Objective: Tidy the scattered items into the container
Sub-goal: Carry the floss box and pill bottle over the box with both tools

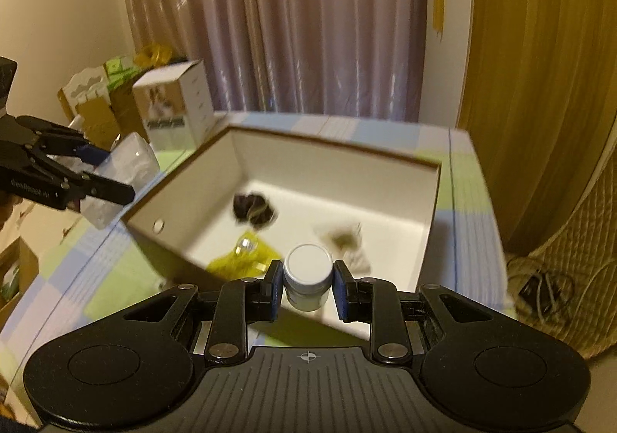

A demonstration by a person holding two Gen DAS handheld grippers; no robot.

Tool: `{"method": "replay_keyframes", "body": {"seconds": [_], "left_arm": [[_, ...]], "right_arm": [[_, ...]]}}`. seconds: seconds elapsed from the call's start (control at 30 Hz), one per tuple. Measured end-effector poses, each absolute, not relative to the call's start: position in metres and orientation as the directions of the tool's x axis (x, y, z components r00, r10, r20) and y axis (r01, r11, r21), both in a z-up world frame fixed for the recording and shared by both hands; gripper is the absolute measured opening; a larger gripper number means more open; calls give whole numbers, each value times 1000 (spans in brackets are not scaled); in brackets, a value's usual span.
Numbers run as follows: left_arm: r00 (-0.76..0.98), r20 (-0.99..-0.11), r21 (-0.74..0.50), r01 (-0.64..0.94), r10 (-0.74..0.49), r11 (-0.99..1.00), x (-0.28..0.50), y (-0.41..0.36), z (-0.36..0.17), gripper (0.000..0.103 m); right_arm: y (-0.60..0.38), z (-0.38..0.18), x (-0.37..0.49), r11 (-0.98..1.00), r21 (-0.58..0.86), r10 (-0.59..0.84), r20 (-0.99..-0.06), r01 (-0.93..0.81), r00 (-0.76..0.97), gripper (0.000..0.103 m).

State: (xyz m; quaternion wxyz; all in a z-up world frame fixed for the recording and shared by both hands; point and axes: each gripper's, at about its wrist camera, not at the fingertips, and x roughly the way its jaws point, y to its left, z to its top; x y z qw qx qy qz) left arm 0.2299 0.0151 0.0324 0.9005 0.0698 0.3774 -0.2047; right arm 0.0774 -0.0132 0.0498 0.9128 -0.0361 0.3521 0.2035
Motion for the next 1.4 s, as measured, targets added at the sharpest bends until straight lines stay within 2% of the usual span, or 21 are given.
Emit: {"method": "replay_keyframes", "body": {"seconds": [0.3,1.4], "left_arm": [[631,-702,-13,452,-331,892,264,-7,39,52],[567,-790,7,388,-233,922,303,0,1,52]], "right_arm": [[-12,56,104,916,51,335,-646,-399,686,29],[-23,24,136,935,63,281,-730,-348,623,29]]}}
